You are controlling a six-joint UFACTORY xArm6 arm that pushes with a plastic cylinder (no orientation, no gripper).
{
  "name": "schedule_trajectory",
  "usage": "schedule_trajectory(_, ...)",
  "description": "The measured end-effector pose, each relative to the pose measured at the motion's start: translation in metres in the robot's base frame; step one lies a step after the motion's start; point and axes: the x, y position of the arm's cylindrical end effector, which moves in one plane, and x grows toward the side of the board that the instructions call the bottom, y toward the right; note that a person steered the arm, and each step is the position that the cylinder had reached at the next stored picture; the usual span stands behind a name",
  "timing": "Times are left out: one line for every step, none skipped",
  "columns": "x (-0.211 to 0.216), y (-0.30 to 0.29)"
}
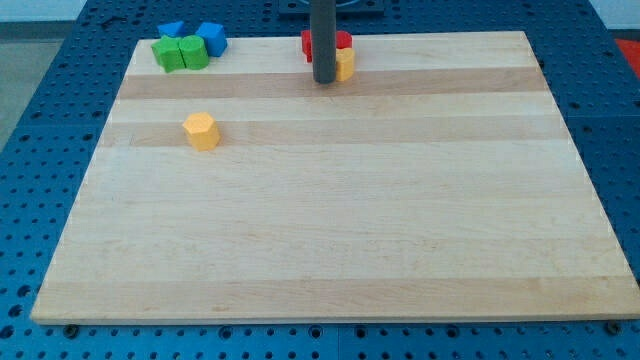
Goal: Push yellow hexagon towards top center
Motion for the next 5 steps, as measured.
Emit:
schedule_trajectory(0.000,0.005)
schedule_trajectory(-0.001,0.012)
schedule_trajectory(-0.001,0.013)
schedule_trajectory(0.022,0.013)
schedule_trajectory(0.076,0.007)
